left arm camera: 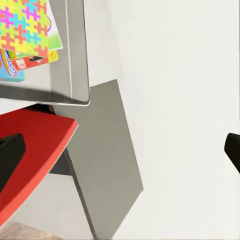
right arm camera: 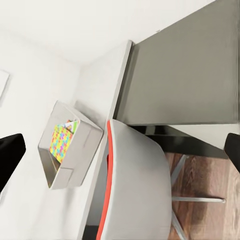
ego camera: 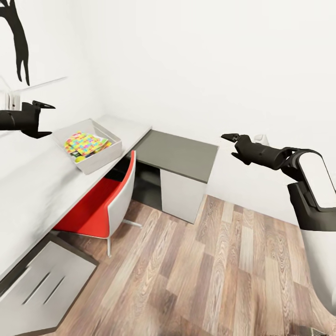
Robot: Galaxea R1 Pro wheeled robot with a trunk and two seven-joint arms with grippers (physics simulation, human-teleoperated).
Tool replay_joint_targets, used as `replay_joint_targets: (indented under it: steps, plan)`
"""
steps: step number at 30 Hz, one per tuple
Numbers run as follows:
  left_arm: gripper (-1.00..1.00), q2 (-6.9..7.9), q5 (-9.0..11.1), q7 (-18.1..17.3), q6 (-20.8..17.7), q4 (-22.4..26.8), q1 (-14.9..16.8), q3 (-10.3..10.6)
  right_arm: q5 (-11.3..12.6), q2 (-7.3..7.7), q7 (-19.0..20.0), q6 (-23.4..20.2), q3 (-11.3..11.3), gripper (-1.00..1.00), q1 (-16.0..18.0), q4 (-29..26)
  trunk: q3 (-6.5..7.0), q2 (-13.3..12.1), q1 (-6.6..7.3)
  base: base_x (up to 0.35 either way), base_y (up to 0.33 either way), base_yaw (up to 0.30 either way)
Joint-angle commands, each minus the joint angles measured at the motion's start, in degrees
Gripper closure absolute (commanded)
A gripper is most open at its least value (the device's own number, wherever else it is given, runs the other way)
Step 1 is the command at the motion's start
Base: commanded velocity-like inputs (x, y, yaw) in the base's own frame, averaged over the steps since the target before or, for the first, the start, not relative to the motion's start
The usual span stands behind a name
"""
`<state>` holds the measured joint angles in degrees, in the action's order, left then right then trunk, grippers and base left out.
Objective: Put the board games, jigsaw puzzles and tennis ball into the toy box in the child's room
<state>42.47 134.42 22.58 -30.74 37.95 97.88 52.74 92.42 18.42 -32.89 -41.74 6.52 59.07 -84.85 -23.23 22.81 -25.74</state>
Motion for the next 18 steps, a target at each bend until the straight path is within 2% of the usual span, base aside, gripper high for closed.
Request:
replay_joint_targets:
  steps: [1,3,5,10,11,12,13,14,15,18]
  plan:
    - [-1.0,-0.03,0.6,0.3,-0.2,-0.2,0.1,0.7,0.6,0.04,-0.6,0.1,0.1,-1.0,0.1,0.0,-0.02,0.1,-0.04,0.0,0.0,-0.148]
    - [-1.0,-0.42,0.6,0.3,-0.6,-0.7,0.1,2.2,0.6,0.04,-0.6,0.1,0.1,-1.0,0.1,0.0,0.14,0.1,-0.04,0.0,0.0,-0.148]
    - [-1.0,-1.19,0.6,0.4,-0.8,-1.1,0.1,4.7,0.6,0.04,-0.6,0.1,0.1,-1.0,0.1,0.0,0.3,0.1,-0.04,0.0,0.0,-0.148]
    - [-1.0,-4.69,0.6,0.4,-1.0,-2.6,0.2,12.0,0.6,0.04,-0.6,0.1,0.1,-1.0,0.1,0.0,0.71,0.1,-0.04,0.0,0.0,-0.148]
    - [-1.0,-4.69,0.6,0.4,-1.0,-2.6,0.2,12.0,0.6,0.04,-0.6,0.1,0.1,-1.0,0.1,0.0,0.79,0.1,-0.04,0.0,0.0,-0.148]
    - [-1.0,-5.63,0.6,0.4,-1.0,-3.1,0.2,13.0,0.6,0.04,-0.6,0.1,0.1,-1.0,0.1,0.0,0.87,0.1,-0.04,0.0,0.0,-0.148]
    - [-1.0,-7.66,0.6,0.4,-1.0,-4.3,0.2,14.5,0.6,0.04,-0.6,0.1,0.1,-1.0,0.1,0.0,0.95,0.1,-0.04,0.0,0.0,-0.148]
    - [-1.0,-8.7,0.6,0.4,-1.0,-4.9,0.2,15.0,0.6,0.04,-0.6,0.1,0.1,-1.0,0.1,0.0,1.04,0.1,-0.04,0.0,0.0,-0.148]
    - [-1.0,-8.7,0.6,0.4,-1.0,-4.9,0.2,15.0,0.6,0.04,-0.6,0.1,0.1,-1.0,0.1,0.0,1.12,0.1,-0.04,0.0,0.0,-0.148]
    - [-1.0,-11.52,0.6,0.4,-1.0,-6.7,0.2,16.1,0.6,0.04,-0.6,0.1,0.2,-1.0,0.1,0.0,1.36,0.1,-0.04,0.0,0.0,-0.148]
